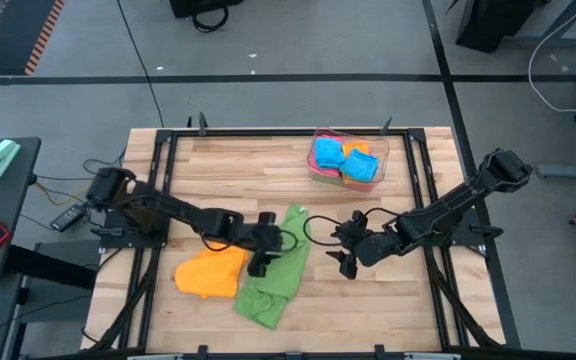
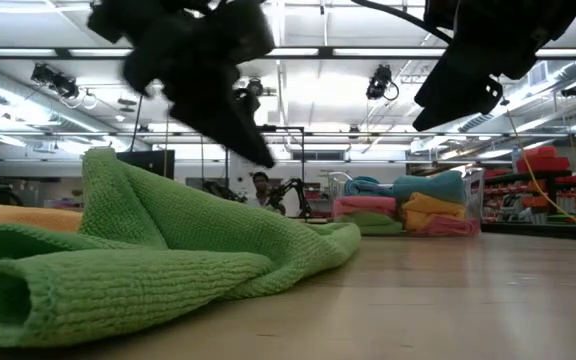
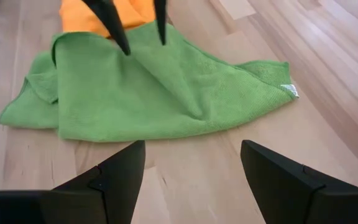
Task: Fold microfiber towels
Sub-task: Fold the green towel
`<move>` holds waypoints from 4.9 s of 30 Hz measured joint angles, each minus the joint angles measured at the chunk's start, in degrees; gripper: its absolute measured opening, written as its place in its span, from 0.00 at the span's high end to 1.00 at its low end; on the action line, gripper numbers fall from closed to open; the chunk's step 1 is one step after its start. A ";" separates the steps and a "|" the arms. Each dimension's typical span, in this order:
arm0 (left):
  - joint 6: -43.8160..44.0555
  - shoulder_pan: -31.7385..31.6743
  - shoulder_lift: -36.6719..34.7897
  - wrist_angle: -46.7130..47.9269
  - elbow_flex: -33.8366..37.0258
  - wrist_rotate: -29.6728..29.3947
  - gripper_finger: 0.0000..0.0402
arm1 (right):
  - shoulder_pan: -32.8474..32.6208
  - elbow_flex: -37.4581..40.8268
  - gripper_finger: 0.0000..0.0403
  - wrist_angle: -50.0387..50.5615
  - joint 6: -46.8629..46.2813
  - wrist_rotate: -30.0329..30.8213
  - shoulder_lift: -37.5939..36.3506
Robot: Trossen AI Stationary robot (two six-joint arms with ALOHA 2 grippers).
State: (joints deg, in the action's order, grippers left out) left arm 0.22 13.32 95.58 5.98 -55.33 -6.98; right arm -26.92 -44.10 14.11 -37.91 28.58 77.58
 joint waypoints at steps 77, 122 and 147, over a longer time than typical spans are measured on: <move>-9.83 11.59 2.13 44.02 -17.99 -13.56 0.62 | 1.89 -11.13 0.32 -20.52 18.91 -2.77 35.13; 14.14 -0.15 11.27 38.69 -15.20 -20.90 0.56 | -9.99 -10.73 0.32 5.39 0.79 14.65 11.89; 5.06 -2.55 9.34 38.17 -13.75 -18.14 0.95 | -9.84 -10.76 0.32 -10.52 5.42 15.63 21.36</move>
State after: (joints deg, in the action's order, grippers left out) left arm 5.28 10.76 104.92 44.15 -69.08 -25.13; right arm -36.76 -54.86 3.59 -32.49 44.21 98.94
